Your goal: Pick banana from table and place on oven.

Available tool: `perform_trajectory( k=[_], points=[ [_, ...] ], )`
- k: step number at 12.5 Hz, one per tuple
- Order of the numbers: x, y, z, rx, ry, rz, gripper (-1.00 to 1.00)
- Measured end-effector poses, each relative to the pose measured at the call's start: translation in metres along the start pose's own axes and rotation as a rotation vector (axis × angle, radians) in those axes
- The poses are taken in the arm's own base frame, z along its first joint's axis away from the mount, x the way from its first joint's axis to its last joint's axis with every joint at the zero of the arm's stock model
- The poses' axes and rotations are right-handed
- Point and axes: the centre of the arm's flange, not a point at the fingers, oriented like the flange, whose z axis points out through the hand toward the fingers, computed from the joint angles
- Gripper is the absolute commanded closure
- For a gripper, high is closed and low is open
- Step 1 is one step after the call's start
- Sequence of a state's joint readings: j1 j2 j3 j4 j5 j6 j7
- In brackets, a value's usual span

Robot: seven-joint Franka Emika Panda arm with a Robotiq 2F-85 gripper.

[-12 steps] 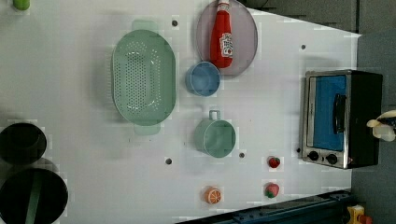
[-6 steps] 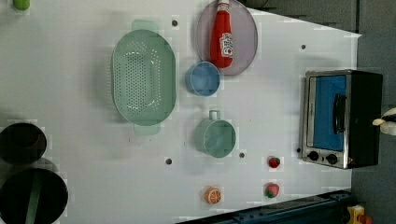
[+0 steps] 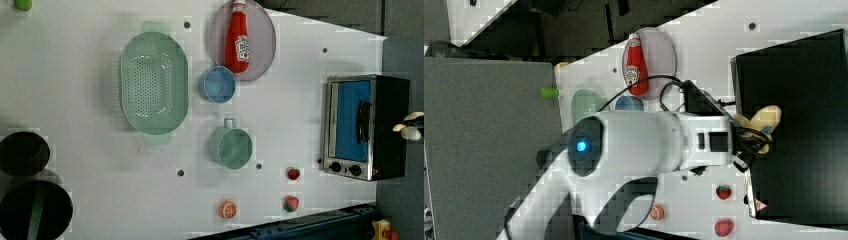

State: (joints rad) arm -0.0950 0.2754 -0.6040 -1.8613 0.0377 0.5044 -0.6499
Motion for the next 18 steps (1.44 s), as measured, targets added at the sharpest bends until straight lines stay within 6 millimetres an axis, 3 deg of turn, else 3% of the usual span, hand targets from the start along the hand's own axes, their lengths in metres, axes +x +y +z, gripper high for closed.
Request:
perform_trajectory(
  k=[3,6,9,11,13,15,18],
  points=[
    [-0.007,-0.008,0.026,-0.003,-0.043,-0.086,-0.27],
    [-0.004,-0.015,0.020,0.003,-0.012,-0.112,-0.93],
    [-0.015,-0.018,-0.007,0.050,-0.034,-0.139,-1.00],
    [-0.024,-0.016,-0.049,0.077,-0.041,-0.160,-1.00],
    [-0.037,-0.010,-0.104,0.096,-0.034,-0.187,-1.00],
    [-0.066,-0.005,-0.161,0.090,0.018,-0.219,-1.00],
    [-0.131,-0.026,-0.254,0.134,0.095,-0.185,-1.00]
  ],
)
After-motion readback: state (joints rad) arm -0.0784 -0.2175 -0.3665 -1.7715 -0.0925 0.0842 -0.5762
